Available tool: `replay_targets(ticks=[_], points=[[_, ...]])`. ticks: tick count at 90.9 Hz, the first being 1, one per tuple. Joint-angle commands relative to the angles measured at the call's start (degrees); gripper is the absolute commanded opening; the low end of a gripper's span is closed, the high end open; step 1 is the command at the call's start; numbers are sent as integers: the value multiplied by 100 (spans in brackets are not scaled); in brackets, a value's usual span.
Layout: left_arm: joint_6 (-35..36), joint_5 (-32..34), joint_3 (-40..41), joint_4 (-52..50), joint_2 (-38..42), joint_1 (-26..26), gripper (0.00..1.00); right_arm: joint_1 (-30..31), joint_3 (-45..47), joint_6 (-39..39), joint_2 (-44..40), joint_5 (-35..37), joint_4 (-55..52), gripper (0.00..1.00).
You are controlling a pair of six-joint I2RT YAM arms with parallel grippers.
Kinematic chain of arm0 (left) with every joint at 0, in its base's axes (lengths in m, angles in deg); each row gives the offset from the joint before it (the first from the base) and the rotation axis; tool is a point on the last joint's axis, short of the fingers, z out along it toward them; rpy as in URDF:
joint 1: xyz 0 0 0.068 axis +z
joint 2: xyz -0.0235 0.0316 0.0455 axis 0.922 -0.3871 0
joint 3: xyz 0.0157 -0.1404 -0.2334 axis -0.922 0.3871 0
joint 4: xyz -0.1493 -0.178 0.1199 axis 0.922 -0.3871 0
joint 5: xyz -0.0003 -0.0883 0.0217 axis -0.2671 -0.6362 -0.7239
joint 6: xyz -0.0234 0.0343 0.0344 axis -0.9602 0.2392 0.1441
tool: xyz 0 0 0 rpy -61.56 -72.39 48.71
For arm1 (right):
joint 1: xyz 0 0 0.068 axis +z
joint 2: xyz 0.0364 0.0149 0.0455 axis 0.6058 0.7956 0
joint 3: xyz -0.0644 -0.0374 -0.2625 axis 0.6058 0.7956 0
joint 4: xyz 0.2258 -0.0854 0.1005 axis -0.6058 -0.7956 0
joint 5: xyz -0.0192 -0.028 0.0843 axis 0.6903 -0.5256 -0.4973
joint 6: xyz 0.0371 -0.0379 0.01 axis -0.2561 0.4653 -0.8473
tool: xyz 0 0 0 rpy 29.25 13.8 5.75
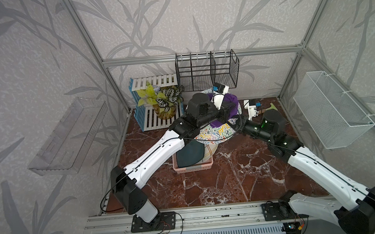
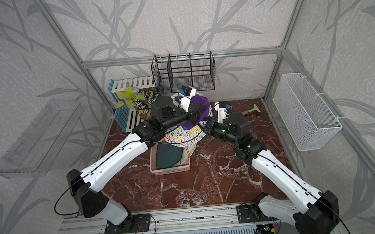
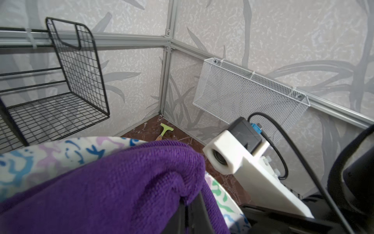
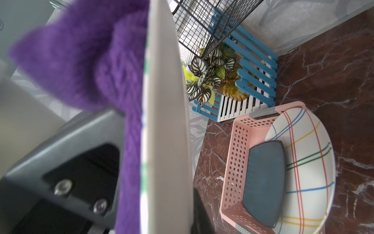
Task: Wipe the wet plate dry
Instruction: Wipe the plate with towel.
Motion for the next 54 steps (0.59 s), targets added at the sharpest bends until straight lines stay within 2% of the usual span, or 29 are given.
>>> replay_targets(ticks=[1, 11, 20, 28, 38, 45, 54], points=[[-783, 679, 292, -480, -197, 753, 0, 158, -618, 342, -271, -768, 1926, 0], [-601, 151, 242, -561, -341, 597, 0, 9, -532, 329, -432, -275, 1915, 0], [-1020, -151, 740, -234, -71, 696, 0, -596, -359, -245, -561, -50, 2050, 0], [-1846, -430, 1654, 824, 558, 1198, 0, -1269, -54, -953, -695, -108, 2537, 0], [-3151, -1532, 2351, 2262, 993, 1877, 0, -1769, 236, -1525, -817, -398, 3063, 0], [-4248, -2002, 2694, 3512, 1166, 2097, 0, -1937, 373, -1796, -945, -461, 3277, 0], [-5664, -2230, 2927, 5151, 1142, 2150, 0, -1963, 424, -2177, -999, -465, 3806, 0]])
